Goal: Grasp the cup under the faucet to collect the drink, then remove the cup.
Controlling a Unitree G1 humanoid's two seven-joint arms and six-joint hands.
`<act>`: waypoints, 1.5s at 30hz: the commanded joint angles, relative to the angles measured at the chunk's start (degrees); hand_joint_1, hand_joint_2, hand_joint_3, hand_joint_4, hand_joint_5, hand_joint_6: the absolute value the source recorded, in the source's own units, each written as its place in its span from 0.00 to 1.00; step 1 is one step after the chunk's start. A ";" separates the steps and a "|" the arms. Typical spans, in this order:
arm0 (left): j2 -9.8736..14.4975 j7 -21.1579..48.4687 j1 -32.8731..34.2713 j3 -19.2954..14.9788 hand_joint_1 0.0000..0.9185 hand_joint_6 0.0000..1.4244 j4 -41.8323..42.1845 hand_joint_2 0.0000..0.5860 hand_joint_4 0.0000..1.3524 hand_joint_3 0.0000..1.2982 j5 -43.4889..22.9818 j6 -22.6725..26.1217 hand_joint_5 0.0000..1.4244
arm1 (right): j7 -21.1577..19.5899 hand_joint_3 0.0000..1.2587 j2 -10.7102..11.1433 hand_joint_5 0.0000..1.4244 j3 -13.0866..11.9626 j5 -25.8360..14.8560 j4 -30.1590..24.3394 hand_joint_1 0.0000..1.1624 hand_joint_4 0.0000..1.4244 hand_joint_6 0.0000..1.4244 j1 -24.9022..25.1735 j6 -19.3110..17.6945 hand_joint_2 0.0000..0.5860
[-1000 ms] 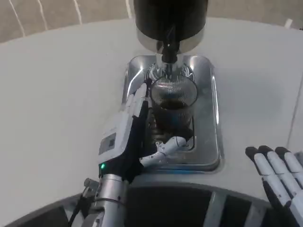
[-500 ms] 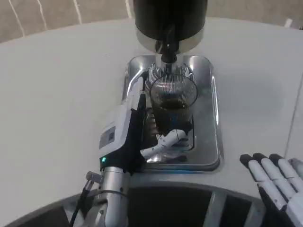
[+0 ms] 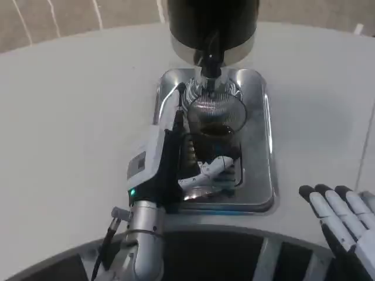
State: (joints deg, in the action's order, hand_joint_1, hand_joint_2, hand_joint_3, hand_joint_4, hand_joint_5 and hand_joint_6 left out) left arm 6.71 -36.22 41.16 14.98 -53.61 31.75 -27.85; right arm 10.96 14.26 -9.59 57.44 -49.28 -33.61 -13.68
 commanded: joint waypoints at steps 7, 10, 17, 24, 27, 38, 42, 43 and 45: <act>-0.63 0.37 1.09 2.45 0.53 0.22 -3.67 0.12 0.00 0.00 0.31 -1.82 0.19 | 2.08 0.00 -0.81 0.00 1.79 0.53 -0.72 0.54 0.00 0.00 1.15 2.38 0.65; -0.74 0.41 1.32 2.72 0.54 0.25 -4.36 0.12 0.01 0.00 0.27 -2.04 0.21 | 2.54 0.00 -1.02 0.00 2.07 0.53 -1.23 0.54 0.00 0.00 1.26 3.02 0.66; -1.07 0.29 2.10 3.29 0.54 0.34 -5.51 0.13 0.06 0.03 0.66 -1.95 0.27 | 3.40 0.00 -1.68 0.00 3.39 1.22 -1.86 0.54 0.00 0.00 1.87 4.02 0.66; -2.51 -1.90 2.54 4.63 0.62 0.71 -6.78 0.15 0.33 0.24 1.60 0.80 0.52 | 4.34 0.00 -2.33 0.00 3.81 1.27 -2.64 0.55 0.00 0.00 2.56 5.37 0.66; -4.34 -4.46 3.18 5.41 0.64 0.87 -8.22 0.16 0.52 0.40 1.99 1.44 0.66 | 5.99 0.00 -3.07 0.00 3.42 -0.04 -3.58 0.55 0.00 0.00 3.06 7.41 0.65; -7.85 -15.76 4.65 5.03 0.74 1.00 -9.79 0.13 0.87 0.80 1.94 1.64 0.95 | 9.76 0.00 -3.55 0.00 3.03 0.15 -5.39 0.49 0.00 0.00 5.83 11.83 0.65; -6.93 -17.91 4.06 4.44 0.77 1.00 -8.47 0.12 0.90 0.84 2.07 1.53 0.95 | 9.95 0.00 -3.30 0.00 3.57 -0.07 -4.52 0.49 0.00 0.00 6.71 12.03 0.65; -6.66 -18.19 3.88 4.30 0.77 1.00 -8.09 0.12 0.91 0.84 2.08 1.46 0.95 | 9.93 0.00 -3.17 0.00 3.68 -0.23 -4.14 0.49 0.00 0.00 7.13 12.03 0.65; -6.26 -18.50 3.56 4.14 0.77 1.00 -7.53 0.12 0.91 0.85 2.26 1.47 0.96 | 9.84 0.00 -2.97 0.00 3.83 -0.40 -3.64 0.49 0.00 0.00 7.69 11.97 0.65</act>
State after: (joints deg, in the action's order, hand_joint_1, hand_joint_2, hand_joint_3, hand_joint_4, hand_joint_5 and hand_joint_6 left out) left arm -0.20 -53.23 46.09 19.34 -62.29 33.99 -26.42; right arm 20.41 10.98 -6.06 57.19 -53.83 -26.49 -1.86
